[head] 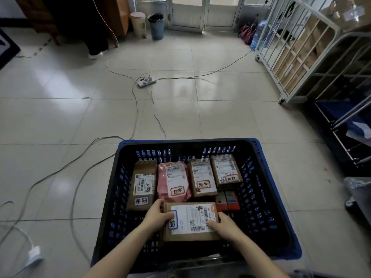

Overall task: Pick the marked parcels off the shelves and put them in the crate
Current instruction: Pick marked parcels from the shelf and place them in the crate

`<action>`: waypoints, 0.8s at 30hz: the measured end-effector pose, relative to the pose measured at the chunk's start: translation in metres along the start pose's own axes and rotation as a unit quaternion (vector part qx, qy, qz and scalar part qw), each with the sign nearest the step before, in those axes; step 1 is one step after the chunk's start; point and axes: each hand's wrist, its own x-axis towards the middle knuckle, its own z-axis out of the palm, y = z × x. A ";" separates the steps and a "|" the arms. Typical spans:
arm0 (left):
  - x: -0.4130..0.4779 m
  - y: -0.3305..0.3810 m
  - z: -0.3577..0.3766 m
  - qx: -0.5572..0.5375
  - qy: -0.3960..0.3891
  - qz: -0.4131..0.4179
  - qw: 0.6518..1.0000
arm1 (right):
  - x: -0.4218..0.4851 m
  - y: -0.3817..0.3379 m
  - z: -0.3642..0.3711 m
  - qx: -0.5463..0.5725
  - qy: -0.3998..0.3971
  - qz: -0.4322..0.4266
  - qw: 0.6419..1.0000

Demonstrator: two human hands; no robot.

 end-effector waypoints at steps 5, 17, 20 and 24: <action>0.004 -0.003 0.002 0.014 0.008 0.007 1.000 | 0.003 0.001 0.002 -0.010 0.011 0.010 1.000; -0.031 0.040 0.025 0.181 0.050 0.082 0.979 | -0.033 0.003 -0.037 -0.026 0.094 -0.031 0.995; -0.051 0.059 0.041 0.206 0.049 0.121 0.970 | -0.054 0.007 -0.055 -0.045 0.115 -0.052 0.991; -0.082 0.082 0.066 0.245 0.044 0.183 0.951 | -0.088 0.013 -0.081 -0.089 0.145 -0.071 0.983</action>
